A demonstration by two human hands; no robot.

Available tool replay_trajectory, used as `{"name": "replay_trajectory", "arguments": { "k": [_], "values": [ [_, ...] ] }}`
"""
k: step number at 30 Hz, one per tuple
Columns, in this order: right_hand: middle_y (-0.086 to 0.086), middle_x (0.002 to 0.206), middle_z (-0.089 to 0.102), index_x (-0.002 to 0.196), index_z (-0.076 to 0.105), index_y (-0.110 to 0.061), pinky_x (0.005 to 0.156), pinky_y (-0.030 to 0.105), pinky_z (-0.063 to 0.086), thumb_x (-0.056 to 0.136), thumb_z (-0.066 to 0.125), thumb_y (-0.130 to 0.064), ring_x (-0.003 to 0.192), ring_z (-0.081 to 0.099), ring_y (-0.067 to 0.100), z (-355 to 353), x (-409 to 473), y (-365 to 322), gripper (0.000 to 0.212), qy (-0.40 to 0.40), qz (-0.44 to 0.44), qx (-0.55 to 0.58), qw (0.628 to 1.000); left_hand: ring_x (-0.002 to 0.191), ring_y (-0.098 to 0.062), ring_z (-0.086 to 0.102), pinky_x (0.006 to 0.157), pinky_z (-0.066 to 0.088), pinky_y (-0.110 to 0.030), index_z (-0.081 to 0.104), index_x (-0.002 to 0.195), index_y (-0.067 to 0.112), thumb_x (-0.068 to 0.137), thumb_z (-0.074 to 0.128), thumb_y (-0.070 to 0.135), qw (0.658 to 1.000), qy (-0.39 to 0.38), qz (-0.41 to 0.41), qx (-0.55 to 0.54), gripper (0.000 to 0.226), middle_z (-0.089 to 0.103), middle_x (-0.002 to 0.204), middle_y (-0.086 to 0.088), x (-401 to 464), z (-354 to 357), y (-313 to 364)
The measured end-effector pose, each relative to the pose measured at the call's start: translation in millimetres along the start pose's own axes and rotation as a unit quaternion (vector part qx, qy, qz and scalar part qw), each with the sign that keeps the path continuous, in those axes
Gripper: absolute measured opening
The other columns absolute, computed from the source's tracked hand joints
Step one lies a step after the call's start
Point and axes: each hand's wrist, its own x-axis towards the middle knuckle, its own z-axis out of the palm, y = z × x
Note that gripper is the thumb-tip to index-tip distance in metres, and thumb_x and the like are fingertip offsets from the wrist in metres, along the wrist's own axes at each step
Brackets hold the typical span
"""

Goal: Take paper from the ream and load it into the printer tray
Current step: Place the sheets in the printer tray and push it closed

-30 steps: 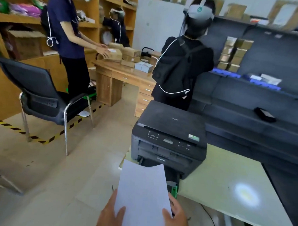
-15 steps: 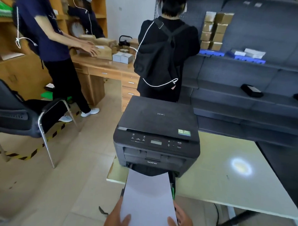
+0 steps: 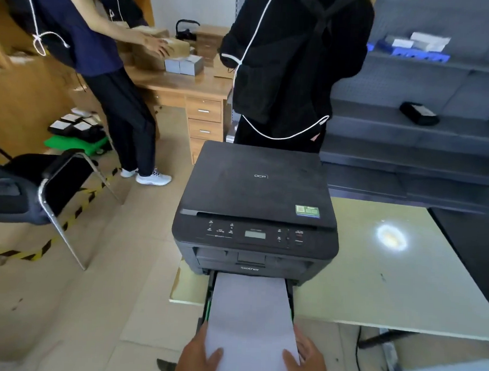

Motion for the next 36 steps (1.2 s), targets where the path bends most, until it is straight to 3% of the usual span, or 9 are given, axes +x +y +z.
{"name": "replay_trajectory", "arguments": {
  "k": [4,6,9,12,15,18,25,32,36],
  "values": [
    [0.010,0.101,0.077,0.129,0.061,-0.003,0.064,0.003,0.049,0.082,0.064,0.015,0.074,0.068,-0.011,4,6,-4,0.050,0.018,0.026,-0.040,0.999,0.113,-0.020,0.058,0.091,0.041,-0.022,0.038,0.140,0.021,0.081,0.067,0.022,1.000,-0.006,-0.009,-0.006,0.065,0.061,0.127,-0.003,8,-2,-1],
    [0.018,0.116,0.072,0.133,0.058,-0.002,0.066,0.002,0.048,0.083,0.065,0.013,0.080,0.064,-0.008,7,12,-6,0.053,0.021,0.040,-0.050,0.998,0.108,-0.018,0.060,0.089,0.041,-0.021,0.043,0.136,0.019,0.081,0.066,0.019,1.000,-0.009,-0.015,-0.009,0.060,0.063,0.123,-0.003,11,-4,1],
    [0.014,0.123,0.069,0.134,0.057,-0.005,0.081,0.006,0.049,0.084,0.065,0.008,0.096,0.064,0.005,12,20,-11,0.052,0.040,0.031,-0.071,0.996,0.099,-0.011,0.062,0.083,0.042,-0.019,0.049,0.131,0.021,0.081,0.065,0.017,0.999,-0.017,-0.030,-0.010,0.053,0.068,0.114,0.001,13,-7,-1],
    [0.007,0.128,0.065,0.136,0.055,-0.008,0.101,0.032,0.047,0.087,0.064,0.004,0.112,0.061,0.021,16,27,-16,0.052,0.048,0.024,-0.082,0.995,0.097,-0.012,0.064,0.088,0.047,-0.024,0.051,0.130,0.020,0.080,0.066,0.019,0.999,-0.011,-0.051,-0.003,0.052,0.070,0.111,0.003,14,-11,-6],
    [0.006,0.127,0.063,0.136,0.055,-0.009,0.098,0.031,0.045,0.088,0.062,0.006,0.109,0.058,0.019,21,39,-19,0.050,0.058,0.021,-0.080,0.995,0.075,-0.016,0.069,0.077,0.057,-0.035,0.054,0.127,0.021,0.079,0.066,0.017,0.997,-0.007,-0.070,-0.020,0.050,0.070,0.106,0.003,13,-12,-14],
    [0.008,0.121,0.064,0.137,0.053,-0.010,0.093,0.030,0.046,0.091,0.059,0.005,0.102,0.059,0.021,26,48,-24,0.049,0.059,0.027,-0.075,0.995,0.061,-0.015,0.068,0.067,0.058,-0.033,0.058,0.120,0.021,0.080,0.065,0.014,0.997,0.004,-0.070,-0.017,0.041,0.071,0.099,0.006,12,-13,-17],
    [0.010,0.127,0.067,0.136,0.055,-0.013,0.097,0.040,0.053,0.091,0.058,0.003,0.106,0.065,0.026,33,70,-19,0.048,0.075,0.031,-0.075,0.994,0.055,-0.009,0.066,0.068,0.058,-0.031,0.065,0.106,0.025,0.080,0.066,0.017,0.997,0.031,-0.066,-0.020,0.028,0.073,0.089,0.012,12,-18,-19],
    [0.009,0.123,0.069,0.134,0.057,-0.013,0.086,0.033,0.051,0.089,0.059,0.002,0.097,0.064,0.025,41,76,-17,0.047,0.091,0.020,-0.096,0.991,0.053,-0.013,0.065,0.064,0.056,-0.029,0.064,0.106,0.027,0.082,0.063,0.015,0.997,0.047,-0.055,-0.015,0.026,0.071,0.089,0.008,13,-23,-16],
    [0.008,0.139,0.059,0.139,0.053,-0.014,0.107,0.041,0.045,0.092,0.062,-0.010,0.123,0.058,0.029,43,71,-13,0.049,0.062,-0.015,-0.155,0.986,0.063,-0.006,0.065,0.068,0.055,-0.026,0.063,0.106,0.031,0.084,0.062,0.018,0.998,0.053,-0.031,0.005,0.025,0.070,0.091,0.012,14,-26,-11]
  ]
}}
